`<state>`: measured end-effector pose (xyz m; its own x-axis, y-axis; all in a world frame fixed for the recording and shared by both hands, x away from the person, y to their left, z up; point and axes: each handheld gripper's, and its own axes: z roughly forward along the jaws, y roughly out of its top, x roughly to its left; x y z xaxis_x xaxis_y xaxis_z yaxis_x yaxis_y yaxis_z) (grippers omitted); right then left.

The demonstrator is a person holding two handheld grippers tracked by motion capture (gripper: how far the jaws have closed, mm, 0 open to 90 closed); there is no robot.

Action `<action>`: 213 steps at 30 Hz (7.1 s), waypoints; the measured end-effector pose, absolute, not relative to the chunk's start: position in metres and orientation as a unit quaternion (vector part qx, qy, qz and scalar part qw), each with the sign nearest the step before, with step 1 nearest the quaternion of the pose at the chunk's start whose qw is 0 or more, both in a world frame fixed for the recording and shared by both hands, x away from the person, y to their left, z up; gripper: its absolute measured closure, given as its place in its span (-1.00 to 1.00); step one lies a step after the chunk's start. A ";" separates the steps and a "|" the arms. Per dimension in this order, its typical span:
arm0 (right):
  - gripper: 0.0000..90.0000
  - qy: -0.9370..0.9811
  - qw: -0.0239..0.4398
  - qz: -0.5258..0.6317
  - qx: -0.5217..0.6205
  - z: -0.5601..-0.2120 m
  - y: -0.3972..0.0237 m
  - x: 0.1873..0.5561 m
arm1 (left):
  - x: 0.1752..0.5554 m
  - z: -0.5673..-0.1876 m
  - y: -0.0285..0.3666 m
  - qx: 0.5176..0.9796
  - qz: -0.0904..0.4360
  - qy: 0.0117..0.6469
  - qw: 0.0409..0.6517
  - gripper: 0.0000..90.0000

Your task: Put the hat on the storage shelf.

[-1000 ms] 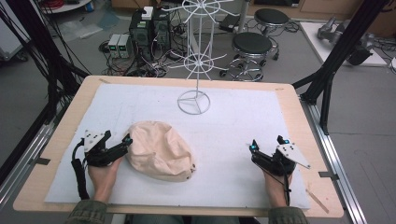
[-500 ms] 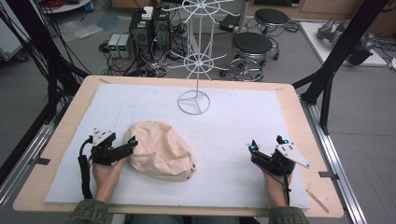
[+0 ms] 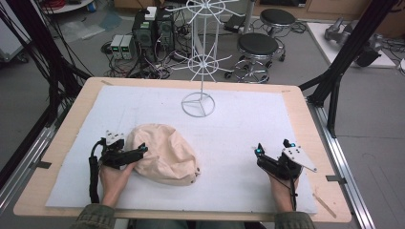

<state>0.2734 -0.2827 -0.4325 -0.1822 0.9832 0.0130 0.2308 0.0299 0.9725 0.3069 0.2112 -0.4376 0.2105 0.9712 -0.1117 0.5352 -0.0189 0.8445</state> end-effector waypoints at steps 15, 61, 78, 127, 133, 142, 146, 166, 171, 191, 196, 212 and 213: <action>-0.87 0.601 0.388 0.481 0.507 -0.433 -0.282 0.273 | 0.317 -0.447 0.207 0.664 0.238 0.603 0.371 -0.54; -0.87 0.601 0.385 0.502 0.490 -0.431 -0.282 0.272 | 0.303 -0.424 0.217 0.628 0.264 0.581 0.445 0.79; -0.87 0.600 0.388 0.501 0.488 -0.430 -0.282 0.271 | 0.291 -0.409 0.225 0.616 0.261 0.508 0.542 0.80; -0.87 0.597 0.382 0.522 0.475 -0.428 -0.281 0.267 | 0.273 -0.245 0.183 0.605 0.182 0.202 0.748 0.79; -0.87 0.596 0.381 0.521 0.478 -0.428 -0.281 0.267 | 0.295 -0.227 0.194 0.588 0.179 0.198 0.764 0.79; -0.87 0.586 0.382 0.525 0.484 -0.430 -0.286 0.265 | 0.335 -0.205 0.203 0.586 0.180 0.184 0.769 0.79; -0.87 0.576 0.387 0.526 0.491 -0.431 -0.292 0.265 | 0.352 -0.196 0.206 0.578 0.187 0.186 0.772 0.79; -0.87 0.567 0.387 0.531 0.496 -0.431 -0.301 0.258 | 0.417 -0.169 0.231 0.550 0.217 0.213 0.778 0.79; -0.87 0.569 0.389 0.531 0.493 -0.431 -0.300 0.257 | 0.430 -0.161 0.232 0.550 0.222 0.223 0.774 0.79; -0.87 0.572 0.390 0.531 0.489 -0.429 -0.305 0.252 | 0.478 -0.137 0.217 0.511 0.209 0.262 0.791 0.79; -0.87 0.572 0.387 0.533 0.488 -0.429 -0.304 0.252 | 0.489 -0.140 0.210 0.491 0.201 0.302 0.792 0.79; -0.87 0.578 0.384 0.534 0.483 -0.430 -0.300 0.251 | 0.503 -0.136 0.187 0.520 0.269 0.389 0.711 0.79; -0.87 0.578 0.384 0.534 0.483 -0.430 -0.301 0.251 | 0.504 -0.136 0.185 0.520 0.268 0.392 0.710 0.79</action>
<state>0.2510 -0.3006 -0.4297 -0.2376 0.9687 0.0718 0.1483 -0.0368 0.9883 0.5036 0.1852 -0.1355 0.5484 0.7887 -0.2778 0.0273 0.3151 0.9487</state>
